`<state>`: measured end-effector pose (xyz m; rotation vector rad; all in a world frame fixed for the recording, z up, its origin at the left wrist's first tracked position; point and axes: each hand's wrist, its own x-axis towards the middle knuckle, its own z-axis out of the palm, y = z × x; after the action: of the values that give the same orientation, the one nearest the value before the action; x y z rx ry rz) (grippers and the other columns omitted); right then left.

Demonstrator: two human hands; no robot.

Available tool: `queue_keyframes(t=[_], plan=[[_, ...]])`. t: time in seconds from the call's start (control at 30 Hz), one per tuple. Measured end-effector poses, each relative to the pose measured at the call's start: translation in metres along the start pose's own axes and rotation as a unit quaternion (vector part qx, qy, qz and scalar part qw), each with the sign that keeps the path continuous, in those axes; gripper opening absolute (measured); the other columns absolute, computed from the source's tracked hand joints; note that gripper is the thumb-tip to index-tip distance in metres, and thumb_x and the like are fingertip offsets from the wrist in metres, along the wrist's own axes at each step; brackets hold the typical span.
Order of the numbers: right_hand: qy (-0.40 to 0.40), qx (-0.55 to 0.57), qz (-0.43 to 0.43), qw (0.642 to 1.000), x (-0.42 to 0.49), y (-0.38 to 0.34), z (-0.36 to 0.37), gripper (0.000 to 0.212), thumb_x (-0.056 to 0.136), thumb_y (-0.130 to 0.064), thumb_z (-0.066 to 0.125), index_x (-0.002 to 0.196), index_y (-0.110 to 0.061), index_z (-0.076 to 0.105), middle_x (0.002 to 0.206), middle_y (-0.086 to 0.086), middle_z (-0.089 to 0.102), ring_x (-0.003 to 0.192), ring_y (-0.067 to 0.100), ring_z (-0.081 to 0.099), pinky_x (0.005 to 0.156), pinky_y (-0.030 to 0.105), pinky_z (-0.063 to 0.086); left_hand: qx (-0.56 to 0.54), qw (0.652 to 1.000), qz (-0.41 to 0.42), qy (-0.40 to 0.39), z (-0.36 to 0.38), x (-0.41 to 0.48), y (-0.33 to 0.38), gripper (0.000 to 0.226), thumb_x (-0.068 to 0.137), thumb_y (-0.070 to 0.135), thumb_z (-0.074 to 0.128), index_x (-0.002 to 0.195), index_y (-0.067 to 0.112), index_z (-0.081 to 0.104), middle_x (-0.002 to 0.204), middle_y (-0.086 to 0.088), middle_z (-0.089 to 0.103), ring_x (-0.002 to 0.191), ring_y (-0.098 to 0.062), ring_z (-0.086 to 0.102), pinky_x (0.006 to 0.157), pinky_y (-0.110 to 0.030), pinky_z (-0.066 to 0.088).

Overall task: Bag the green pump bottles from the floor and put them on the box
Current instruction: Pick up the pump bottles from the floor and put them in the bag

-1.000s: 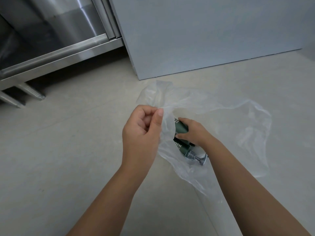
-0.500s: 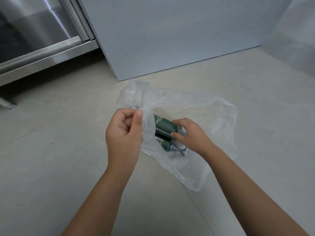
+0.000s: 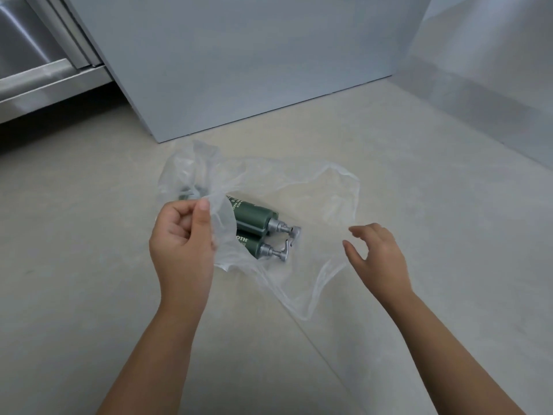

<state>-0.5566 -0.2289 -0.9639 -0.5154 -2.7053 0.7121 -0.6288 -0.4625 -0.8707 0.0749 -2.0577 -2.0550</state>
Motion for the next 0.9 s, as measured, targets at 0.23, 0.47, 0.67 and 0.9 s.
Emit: queue_keyframes(t=[0.23,0.47,0.67,0.9], plan=[[-0.013,0.038,0.137,0.99,-0.013,0.018,-0.001,0.029,0.085,-0.033,0.059,0.105,-0.012,0.061,0.096,0.0,0.063,0.087,0.017,0.059,0.07,0.026,0.042,0.006,1.0,-0.011,-0.003,-0.001,-0.004,-0.009,0.021,0.091,0.018,0.054,0.07,0.023,0.051,0.043,0.01,0.05,0.04,-0.003,0.041,0.041,-0.015,0.037],[-0.062,0.238,0.272,0.931,-0.016,0.009,0.014,0.023,0.085,-0.037,0.058,0.081,-0.014,0.063,0.07,0.0,0.061,0.071,0.016,0.057,0.059,0.022,0.039,-0.001,1.0,-0.012,-0.006,0.002,0.0,-0.015,0.023,0.091,0.017,0.054,0.07,0.025,0.051,0.042,0.011,0.049,0.04,-0.004,0.04,0.041,-0.016,0.036],[-0.032,0.28,0.294,0.913,-0.012,0.006,0.025,0.014,0.087,-0.018,0.055,0.08,-0.014,0.066,0.073,0.004,0.068,0.063,0.009,0.06,0.071,0.037,0.05,-0.009,1.0,-0.014,0.0,0.0,0.005,-0.02,0.023,0.091,0.018,0.054,0.069,0.025,0.051,0.042,0.01,0.047,0.04,-0.004,0.038,0.039,-0.016,0.034],[0.049,0.326,0.255,0.909,0.004,-0.012,0.018,0.012,0.088,-0.011,0.055,0.083,-0.011,0.066,0.067,0.002,0.066,0.05,-0.001,0.057,0.057,0.01,0.046,-0.024,0.999,-0.007,0.038,-0.004,0.017,-0.017,0.022,0.091,0.018,0.053,0.071,0.025,0.052,0.043,0.011,0.049,0.04,-0.004,0.04,0.04,-0.016,0.035]])
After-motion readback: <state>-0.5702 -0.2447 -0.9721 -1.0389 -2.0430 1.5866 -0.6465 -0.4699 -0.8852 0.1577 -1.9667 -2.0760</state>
